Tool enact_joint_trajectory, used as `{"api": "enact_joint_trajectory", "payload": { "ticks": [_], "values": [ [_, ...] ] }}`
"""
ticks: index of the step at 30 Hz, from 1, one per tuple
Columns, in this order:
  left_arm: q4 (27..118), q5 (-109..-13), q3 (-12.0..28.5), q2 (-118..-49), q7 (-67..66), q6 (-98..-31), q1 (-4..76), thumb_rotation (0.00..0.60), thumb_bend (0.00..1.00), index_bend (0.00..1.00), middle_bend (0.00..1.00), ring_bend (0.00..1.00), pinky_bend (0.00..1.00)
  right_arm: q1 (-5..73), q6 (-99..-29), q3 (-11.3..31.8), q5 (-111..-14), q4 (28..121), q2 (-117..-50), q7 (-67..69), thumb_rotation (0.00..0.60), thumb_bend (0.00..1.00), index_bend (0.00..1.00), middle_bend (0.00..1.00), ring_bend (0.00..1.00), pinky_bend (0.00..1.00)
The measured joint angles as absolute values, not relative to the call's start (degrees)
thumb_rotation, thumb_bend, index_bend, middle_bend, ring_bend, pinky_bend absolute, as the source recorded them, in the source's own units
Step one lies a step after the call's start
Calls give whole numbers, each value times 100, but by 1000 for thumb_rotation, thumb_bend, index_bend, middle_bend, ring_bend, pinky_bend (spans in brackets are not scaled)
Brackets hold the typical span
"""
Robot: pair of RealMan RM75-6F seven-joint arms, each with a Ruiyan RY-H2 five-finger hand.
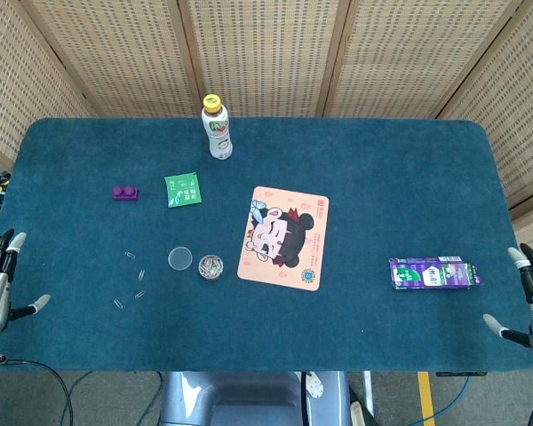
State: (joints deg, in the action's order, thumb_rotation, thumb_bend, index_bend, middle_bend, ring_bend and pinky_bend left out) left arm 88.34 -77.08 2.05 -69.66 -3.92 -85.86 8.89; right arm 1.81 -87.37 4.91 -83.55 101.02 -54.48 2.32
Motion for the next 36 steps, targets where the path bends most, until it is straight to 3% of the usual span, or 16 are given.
{"api": "enact_joint_trajectory", "payload": {
  "ticks": [7, 12, 18, 27, 36],
  "values": [
    [8881, -7772, 216, -6904, -458, -8466, 892, 600, 4, 5, 0, 0, 0, 163, -8786, 489, -8379, 10190, -5485, -13, 600, 0, 6, 0, 0, 0],
    [8647, -8224, 123, -6989, -328, -8382, 1011, 600, 89, 294, 0, 0, 0, 166, -8781, 479, -8438, 10184, -5476, 52, 600, 0, 6, 0, 0, 0],
    [7786, -9069, -202, -7283, -181, -7734, 1480, 600, 192, 427, 0, 0, 0, 206, -8772, 452, -8628, 10102, -5503, 104, 600, 0, 6, 0, 0, 0],
    [6544, -9749, -583, -8116, -43, -6870, 2096, 600, 302, 512, 0, 0, 0, 250, -8733, 409, -8748, 10009, -5568, 124, 600, 0, 6, 0, 0, 0],
    [6260, -9808, -711, -8318, -74, -6667, 2206, 600, 337, 524, 0, 0, 0, 259, -8709, 407, -8741, 9990, -5570, 209, 600, 0, 6, 0, 0, 0]
  ]
}}
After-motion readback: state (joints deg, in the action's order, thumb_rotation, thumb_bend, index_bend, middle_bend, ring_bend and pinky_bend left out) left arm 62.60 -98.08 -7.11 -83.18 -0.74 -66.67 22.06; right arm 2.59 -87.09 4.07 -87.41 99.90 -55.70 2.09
